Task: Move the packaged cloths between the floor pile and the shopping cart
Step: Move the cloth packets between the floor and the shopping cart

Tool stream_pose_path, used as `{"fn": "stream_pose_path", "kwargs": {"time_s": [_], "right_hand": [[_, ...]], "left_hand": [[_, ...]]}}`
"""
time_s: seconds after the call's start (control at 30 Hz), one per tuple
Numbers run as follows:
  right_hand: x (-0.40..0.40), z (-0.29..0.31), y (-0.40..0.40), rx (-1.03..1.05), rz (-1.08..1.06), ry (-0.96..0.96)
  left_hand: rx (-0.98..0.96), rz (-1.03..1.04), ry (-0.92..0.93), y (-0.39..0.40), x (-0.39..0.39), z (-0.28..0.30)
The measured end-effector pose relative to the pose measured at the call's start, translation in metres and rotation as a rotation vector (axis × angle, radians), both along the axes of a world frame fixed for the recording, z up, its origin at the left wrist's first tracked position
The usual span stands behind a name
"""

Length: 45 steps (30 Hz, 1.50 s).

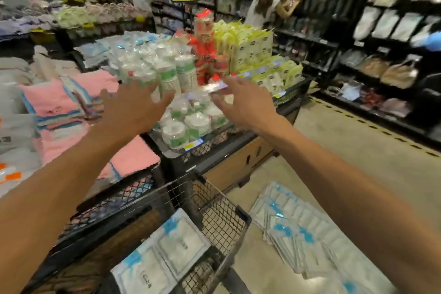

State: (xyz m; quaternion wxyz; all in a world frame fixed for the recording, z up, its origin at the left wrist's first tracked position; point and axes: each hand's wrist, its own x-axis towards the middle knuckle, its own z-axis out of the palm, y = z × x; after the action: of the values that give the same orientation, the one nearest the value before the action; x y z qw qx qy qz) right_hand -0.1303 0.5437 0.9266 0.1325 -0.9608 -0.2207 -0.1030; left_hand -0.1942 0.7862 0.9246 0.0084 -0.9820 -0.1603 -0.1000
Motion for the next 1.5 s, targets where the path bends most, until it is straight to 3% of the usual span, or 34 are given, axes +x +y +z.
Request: {"fn": "stream_pose_path", "kwargs": {"time_s": [0.23,0.57,1.1,1.5], "right_hand": [[-0.043,0.019,-0.114,0.013,-0.307,0.001],[-0.088,0.017,-0.267,0.073,-0.571,-0.019],[-0.1,-0.038,-0.512,0.139,-0.741,0.028],[-0.089,-0.102,-0.625,0.119,-0.951,0.117]], "left_hand": [[-0.064,-0.287,-0.039,-0.111,0.017,0.015],[-0.109,-0.574,-0.037,-0.272,0.034,0.023],[-0.083,-0.693,0.083,-0.499,0.064,-0.028],[-0.138,-0.828,0.172,-0.62,0.122,-0.081]]}}
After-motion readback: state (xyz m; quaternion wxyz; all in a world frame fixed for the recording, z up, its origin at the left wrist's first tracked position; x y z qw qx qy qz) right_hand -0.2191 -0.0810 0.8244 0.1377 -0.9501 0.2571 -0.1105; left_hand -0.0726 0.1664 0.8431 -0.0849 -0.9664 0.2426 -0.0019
